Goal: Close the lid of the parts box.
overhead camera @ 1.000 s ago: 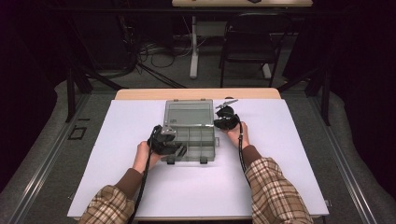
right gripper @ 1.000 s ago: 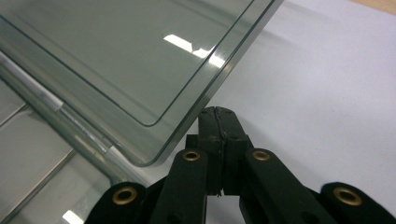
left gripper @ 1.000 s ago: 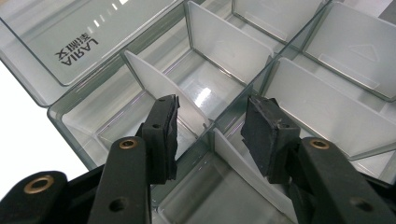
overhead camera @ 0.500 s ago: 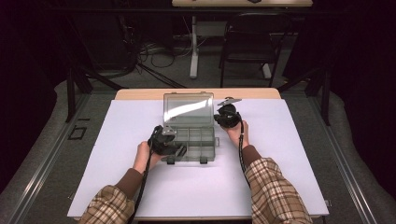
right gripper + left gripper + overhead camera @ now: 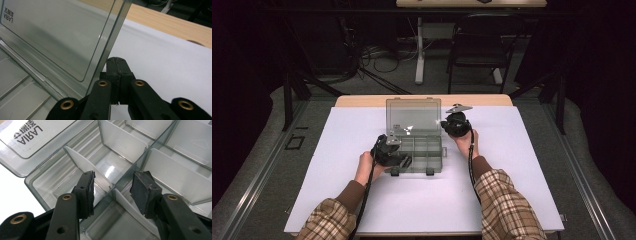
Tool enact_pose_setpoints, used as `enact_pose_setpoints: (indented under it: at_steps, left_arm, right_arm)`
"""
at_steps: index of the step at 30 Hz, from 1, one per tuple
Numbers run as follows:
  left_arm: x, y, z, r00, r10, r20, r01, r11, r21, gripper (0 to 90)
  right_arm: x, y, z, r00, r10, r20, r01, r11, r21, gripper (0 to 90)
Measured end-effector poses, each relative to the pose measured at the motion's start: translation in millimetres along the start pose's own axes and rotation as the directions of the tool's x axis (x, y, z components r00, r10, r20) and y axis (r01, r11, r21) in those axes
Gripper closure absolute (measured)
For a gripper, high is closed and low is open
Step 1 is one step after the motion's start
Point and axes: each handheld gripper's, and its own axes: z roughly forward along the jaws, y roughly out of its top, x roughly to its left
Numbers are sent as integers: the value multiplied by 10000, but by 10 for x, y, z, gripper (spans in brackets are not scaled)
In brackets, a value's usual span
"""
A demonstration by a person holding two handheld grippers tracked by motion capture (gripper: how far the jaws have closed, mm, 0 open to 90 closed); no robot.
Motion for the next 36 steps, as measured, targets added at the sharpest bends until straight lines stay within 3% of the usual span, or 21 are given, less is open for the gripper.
enact_pose_setpoints:
  at_steps: [19,36]
  left_arm:
    - [-1,0,0,10000,-6,-6,6,10000,2,533]
    - [-3,2,0,10000,-30,-19,30,10000,10,531]
  right_arm:
    - [8,14,-112,9996,-206,-194,191,9971,-743,900]
    - [22,29,-224,9969,-689,-369,640,9906,-1208,900]
